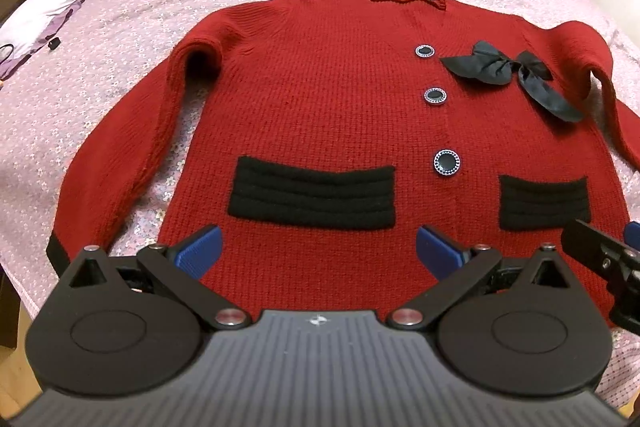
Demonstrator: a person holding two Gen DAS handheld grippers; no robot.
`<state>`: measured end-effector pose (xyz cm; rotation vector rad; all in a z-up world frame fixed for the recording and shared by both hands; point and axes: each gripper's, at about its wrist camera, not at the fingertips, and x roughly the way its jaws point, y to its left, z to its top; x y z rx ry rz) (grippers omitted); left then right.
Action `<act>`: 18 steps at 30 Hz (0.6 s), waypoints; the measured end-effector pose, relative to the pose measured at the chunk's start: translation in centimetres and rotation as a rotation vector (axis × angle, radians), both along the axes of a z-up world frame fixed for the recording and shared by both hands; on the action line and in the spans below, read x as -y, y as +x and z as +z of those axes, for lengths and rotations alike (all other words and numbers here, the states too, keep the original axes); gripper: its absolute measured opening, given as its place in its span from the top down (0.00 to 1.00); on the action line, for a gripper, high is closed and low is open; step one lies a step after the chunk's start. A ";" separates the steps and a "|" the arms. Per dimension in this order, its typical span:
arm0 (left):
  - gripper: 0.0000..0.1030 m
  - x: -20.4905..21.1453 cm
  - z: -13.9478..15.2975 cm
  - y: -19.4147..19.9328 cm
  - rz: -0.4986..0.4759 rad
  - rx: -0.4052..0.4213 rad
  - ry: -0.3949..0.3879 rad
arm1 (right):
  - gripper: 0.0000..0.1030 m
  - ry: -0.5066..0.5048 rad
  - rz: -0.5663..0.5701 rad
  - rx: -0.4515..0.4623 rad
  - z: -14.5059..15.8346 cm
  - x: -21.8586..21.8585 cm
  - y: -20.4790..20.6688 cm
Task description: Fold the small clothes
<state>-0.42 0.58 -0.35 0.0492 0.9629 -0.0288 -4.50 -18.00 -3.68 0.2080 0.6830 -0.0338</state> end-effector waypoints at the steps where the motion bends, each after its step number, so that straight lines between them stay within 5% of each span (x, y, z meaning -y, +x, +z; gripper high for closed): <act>1: 0.00 0.0 0.0 0.0 0.000 0.000 0.002 | 0.00 -0.001 0.000 -0.001 0.0 0.0 0.0; 18: 0.00 -0.1 -0.1 0.0 0.006 -0.008 0.007 | 0.00 0.003 -0.002 -0.010 -0.2 0.0 0.1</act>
